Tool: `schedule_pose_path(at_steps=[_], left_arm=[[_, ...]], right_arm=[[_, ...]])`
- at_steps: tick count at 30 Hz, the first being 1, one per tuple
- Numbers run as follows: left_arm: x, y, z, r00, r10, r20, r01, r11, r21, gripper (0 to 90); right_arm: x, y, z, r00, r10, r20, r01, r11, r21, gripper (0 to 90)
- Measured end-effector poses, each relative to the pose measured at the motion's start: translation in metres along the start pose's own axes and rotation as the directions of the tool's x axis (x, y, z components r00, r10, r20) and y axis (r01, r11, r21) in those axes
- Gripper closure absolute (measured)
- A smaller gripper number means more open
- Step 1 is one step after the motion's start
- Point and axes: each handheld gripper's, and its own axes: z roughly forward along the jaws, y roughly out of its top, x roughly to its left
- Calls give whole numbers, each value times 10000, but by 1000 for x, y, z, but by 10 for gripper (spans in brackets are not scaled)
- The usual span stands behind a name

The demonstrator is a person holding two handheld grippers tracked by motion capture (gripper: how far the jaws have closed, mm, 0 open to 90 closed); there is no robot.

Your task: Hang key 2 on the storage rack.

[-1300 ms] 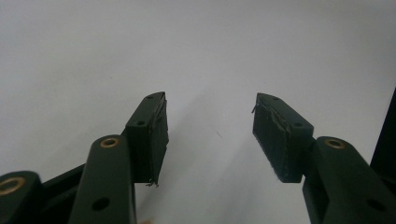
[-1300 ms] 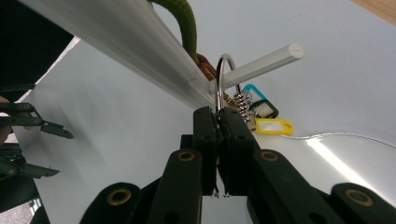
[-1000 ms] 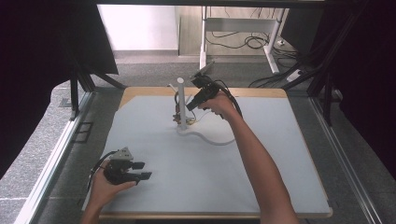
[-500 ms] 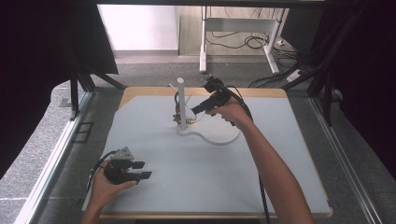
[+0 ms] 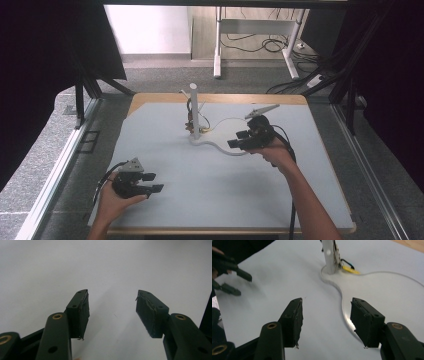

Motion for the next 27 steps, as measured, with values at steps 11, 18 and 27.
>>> schedule_pose_path(at_steps=[11, 18, 27], left_arm=[[-2, 0, 5, 9999, 98, -112, -95, 9996, 257, 442], [-3, -1, 2, 9996, 82, -253, -75, 9996, 279, 440], [-5, 0, 1, 9996, 104, -265, -97, 9996, 258, 437]], right_arm=[[3, -79, -17, 9998, -88, 155, 96, 9987, -503, 445], [-4, -125, -22, 9994, 119, 310, -113, 9997, -194, 448], [-15, -144, -22, 9953, 493, 834, -488, 9988, -87, 447]])
